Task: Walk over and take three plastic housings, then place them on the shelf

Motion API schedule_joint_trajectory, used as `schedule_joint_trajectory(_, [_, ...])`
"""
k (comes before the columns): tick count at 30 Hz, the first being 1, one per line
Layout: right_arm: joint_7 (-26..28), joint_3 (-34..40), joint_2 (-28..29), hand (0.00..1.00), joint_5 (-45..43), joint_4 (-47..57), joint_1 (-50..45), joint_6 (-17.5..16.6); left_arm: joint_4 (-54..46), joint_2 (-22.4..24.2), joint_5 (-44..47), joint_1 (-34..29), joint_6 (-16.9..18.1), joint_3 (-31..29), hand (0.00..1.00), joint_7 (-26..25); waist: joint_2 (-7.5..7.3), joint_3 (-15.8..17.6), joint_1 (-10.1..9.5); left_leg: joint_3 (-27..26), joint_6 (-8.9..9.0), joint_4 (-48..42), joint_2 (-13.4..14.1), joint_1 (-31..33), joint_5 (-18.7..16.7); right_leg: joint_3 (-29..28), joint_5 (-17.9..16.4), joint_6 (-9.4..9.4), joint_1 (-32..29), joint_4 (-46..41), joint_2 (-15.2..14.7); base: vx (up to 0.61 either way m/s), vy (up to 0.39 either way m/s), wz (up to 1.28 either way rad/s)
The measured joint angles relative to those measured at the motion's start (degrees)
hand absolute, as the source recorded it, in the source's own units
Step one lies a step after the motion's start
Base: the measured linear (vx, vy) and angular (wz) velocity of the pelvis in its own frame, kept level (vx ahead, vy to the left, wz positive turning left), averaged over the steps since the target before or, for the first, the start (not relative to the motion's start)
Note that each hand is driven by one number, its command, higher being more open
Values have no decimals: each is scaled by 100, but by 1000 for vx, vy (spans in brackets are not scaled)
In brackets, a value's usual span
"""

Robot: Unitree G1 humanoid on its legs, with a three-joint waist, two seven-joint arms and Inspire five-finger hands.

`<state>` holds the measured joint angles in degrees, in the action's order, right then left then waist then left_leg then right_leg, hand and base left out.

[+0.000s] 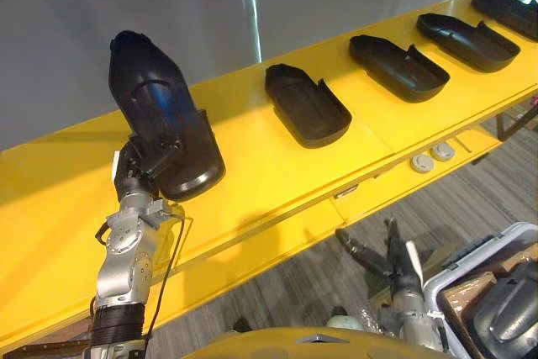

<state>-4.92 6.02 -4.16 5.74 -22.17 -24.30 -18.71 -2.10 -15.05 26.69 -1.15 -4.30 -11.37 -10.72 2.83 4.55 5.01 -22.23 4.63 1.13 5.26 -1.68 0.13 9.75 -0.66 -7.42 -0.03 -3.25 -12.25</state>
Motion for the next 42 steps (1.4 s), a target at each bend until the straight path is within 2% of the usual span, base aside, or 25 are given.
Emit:
schedule_joint_trajectory(1, [5,10,-100,100,-49,-508,88,65,57,-1,27,128,-14,71,0,-38,42,89,-5,150,-14,-16,-22,42,28,119,-79,31,-2,-123,-9,-15,-19,37])
schedule_joint_trajectory(5, [-2,-4,-226,100,-259,-1239,298,119,52,-19,38,394,-20,167,0,-41,126,329,-28,442,-41,6,-79,236,169,275,-271,61,-202,-491,-77,-60,-5,39])
schedule_joint_trajectory(11, [8,-4,-317,100,-660,-1555,785,212,58,-372,75,880,-92,265,0,48,57,631,-76,697,-42,256,-70,445,536,439,-378,102,-548,-841,-47,-82,-20,21])
schedule_joint_trajectory(14, [100,-32,-464,100,-673,-1680,875,221,183,-649,70,1229,-250,370,0,357,50,770,-172,756,-39,367,-73,482,634,458,-422,112,-675,-1002,-53,-68,-4,9])
schedule_joint_trajectory(19, [171,-99,-513,100,-922,-1963,1084,325,330,-1203,69,1632,-647,415,0,878,34,930,-167,779,-38,390,-61,648,715,468,-423,112,-878,-1124,-61,-42,4,4])
schedule_joint_trajectory(23, [210,-101,-513,100,-921,-1991,1112,370,755,-1440,75,1998,-935,495,0,1005,22,992,-157,753,-60,390,-59,645,741,443,-421,112,-894,-1151,-63,0,1,-1])
schedule_joint_trajectory(27, [207,-100,-511,100,-925,-1992,1144,419,1107,-1575,104,2342,-964,496,0,1031,2,1070,-159,700,-23,391,-48,632,714,404,-417,110,-894,-1152,-55,-3,3,-5])
schedule_joint_trajectory(28, [203,-100,-511,100,-925,-1993,1147,425,1158,-1587,144,2391,-964,492,100,1018,-3,1077,-158,696,-21,391,-47,633,712,403,-416,109,-894,-1150,-54,3,3,-3])
schedule_joint_trajectory(38, [157,-94,-482,100,-1084,-2003,1167,428,1665,-1675,248,2754,-836,445,100,696,-39,1098,-180,560,28,392,5,610,654,323,-316,92,-856,-993,-27,10,4,-5])
schedule_joint_trajectory(42, [121,-96,-437,100,-1115,-2033,1154,438,1933,-1620,345,2823,-835,331,100,606,-61,1111,-165,510,33,393,16,437,593,287,-275,81,-654,-854,2,12,11,-6])
